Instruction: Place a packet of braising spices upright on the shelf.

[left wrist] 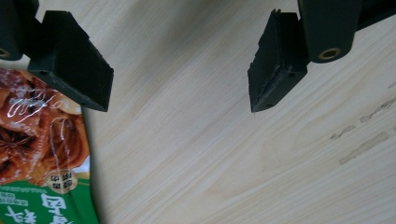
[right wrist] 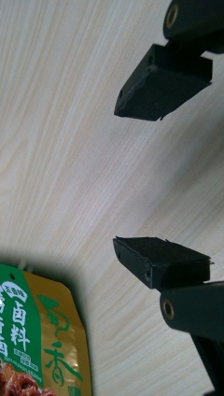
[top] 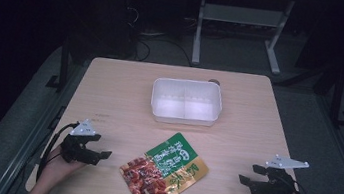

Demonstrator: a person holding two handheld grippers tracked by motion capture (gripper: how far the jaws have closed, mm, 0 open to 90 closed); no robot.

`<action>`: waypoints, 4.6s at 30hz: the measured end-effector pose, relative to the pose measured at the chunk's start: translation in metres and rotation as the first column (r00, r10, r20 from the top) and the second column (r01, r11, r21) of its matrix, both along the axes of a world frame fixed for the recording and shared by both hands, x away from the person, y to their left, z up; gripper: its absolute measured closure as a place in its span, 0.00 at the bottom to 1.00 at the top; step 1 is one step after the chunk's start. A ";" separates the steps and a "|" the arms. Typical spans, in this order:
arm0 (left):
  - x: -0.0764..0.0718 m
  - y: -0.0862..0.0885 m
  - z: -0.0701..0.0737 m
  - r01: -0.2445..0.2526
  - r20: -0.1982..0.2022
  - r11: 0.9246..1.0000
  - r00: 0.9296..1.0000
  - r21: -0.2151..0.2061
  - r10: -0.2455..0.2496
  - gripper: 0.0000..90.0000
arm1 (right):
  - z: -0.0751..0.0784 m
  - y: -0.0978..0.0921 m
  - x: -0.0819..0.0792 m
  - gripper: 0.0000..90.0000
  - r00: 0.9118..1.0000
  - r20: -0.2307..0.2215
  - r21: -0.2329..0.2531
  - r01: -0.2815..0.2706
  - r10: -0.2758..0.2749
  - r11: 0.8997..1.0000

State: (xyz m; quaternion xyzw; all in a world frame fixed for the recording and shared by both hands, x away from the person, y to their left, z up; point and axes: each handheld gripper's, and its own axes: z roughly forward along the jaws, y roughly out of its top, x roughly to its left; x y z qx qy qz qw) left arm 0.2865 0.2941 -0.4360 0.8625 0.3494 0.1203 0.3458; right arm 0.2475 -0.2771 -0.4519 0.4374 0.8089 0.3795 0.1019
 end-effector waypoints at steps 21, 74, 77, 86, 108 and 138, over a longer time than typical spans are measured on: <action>-0.016 -0.028 0.019 0.144 0.024 0.989 0.990 -0.048 -0.143 0.70 | 0.000 0.004 0.001 0.32 1.000 0.006 -0.007 -0.002 0.002 1.000; -0.020 -0.104 -0.006 0.396 -0.131 0.911 0.915 0.118 -0.381 1.00 | 0.009 0.132 0.068 0.45 0.950 -0.228 -0.090 -0.239 0.214 0.967; -0.020 -0.104 -0.007 0.393 -0.136 0.913 0.916 0.111 -0.377 1.00 | 0.008 0.133 0.068 0.48 0.947 -0.244 -0.088 -0.237 0.210 0.967; -0.020 -0.105 -0.008 0.398 -0.133 0.909 0.914 0.125 -0.382 1.00 | 0.003 0.141 0.066 0.56 0.928 -0.290 -0.083 -0.268 0.234 0.960; -0.019 -0.106 -0.010 0.389 -0.130 0.914 0.918 0.113 -0.375 1.00 | 0.011 0.161 0.067 0.79 0.888 -0.309 0.024 -0.349 0.339 0.937; -0.005 -0.066 0.007 0.234 -0.039 0.972 0.972 0.036 -0.232 0.67 | 0.031 0.156 0.073 1.00 0.891 -0.306 0.053 -0.336 0.335 0.940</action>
